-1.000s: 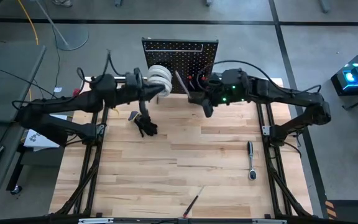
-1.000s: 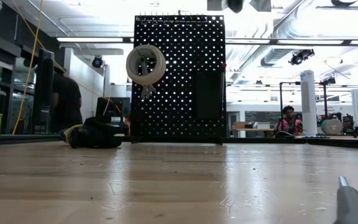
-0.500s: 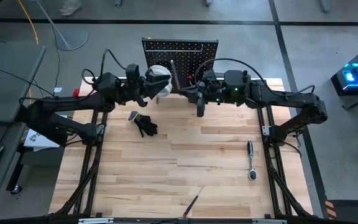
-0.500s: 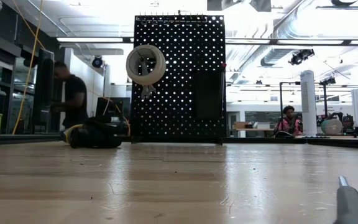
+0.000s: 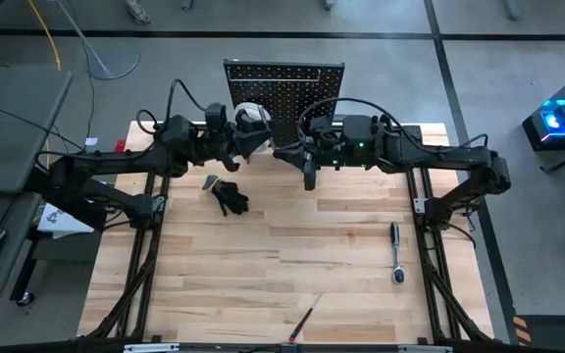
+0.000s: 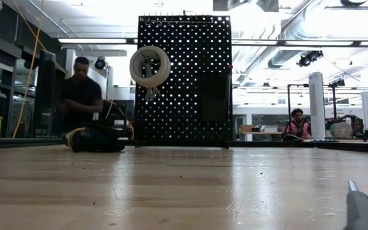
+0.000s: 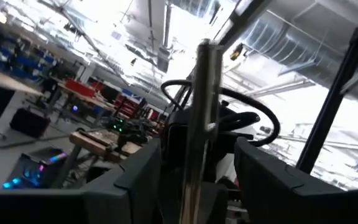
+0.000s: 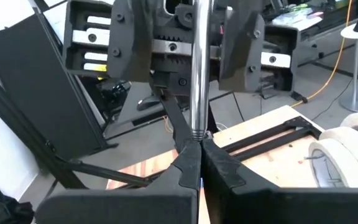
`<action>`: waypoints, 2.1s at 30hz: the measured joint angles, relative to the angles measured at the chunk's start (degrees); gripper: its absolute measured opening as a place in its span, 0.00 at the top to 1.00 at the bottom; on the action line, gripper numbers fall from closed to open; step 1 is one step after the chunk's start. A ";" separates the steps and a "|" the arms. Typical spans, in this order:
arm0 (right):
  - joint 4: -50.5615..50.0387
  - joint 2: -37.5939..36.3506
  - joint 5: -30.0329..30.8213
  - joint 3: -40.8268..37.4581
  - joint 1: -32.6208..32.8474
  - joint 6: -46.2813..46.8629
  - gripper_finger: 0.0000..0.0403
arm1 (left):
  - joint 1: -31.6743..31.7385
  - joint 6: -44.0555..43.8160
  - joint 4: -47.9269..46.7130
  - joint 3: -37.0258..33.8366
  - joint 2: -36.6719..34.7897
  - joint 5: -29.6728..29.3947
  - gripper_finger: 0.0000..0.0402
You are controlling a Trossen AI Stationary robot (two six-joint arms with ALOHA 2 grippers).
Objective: Hang tools onto peg board
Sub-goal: Put the silver magnetic telescoping into the black bin on the peg board
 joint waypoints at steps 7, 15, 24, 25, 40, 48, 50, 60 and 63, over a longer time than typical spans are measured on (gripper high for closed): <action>0.07 0.00 -1.01 0.00 0.03 0.98 1.00 | 0.29 1.49 -1.49 0.00 -0.07 0.16 0.83; 0.05 0.00 -1.66 0.00 0.08 2.64 1.00 | 1.11 0.81 -2.02 0.00 -0.09 1.13 0.96; -7.72 -2.95 -0.33 -0.04 0.15 3.60 0.87 | 3.18 3.18 -11.07 -0.02 -3.69 1.80 0.96; -8.99 -3.46 0.40 -0.04 0.17 3.19 0.83 | 3.53 3.93 -12.05 -0.02 -4.19 1.90 0.96; 0.55 -3.42 19.73 -0.04 -0.50 -3.84 0.42 | -1.90 23.35 -23.68 4.36 0.98 -17.50 0.96; 2.43 -1.07 22.12 -0.07 -0.41 -7.14 0.41 | -4.97 35.01 -33.05 14.96 8.48 -22.34 0.96; 2.43 -1.11 23.83 -0.07 -0.37 -7.65 0.41 | -5.09 35.44 -33.35 16.07 9.44 -22.58 0.96; 2.62 -1.20 25.74 -0.07 0.02 -6.40 0.64 | -6.66 36.94 -33.51 16.46 9.44 -28.37 0.96; 2.99 -1.20 24.95 -0.07 0.42 -5.49 0.90 | -6.82 37.09 -33.49 16.46 9.44 -28.85 0.96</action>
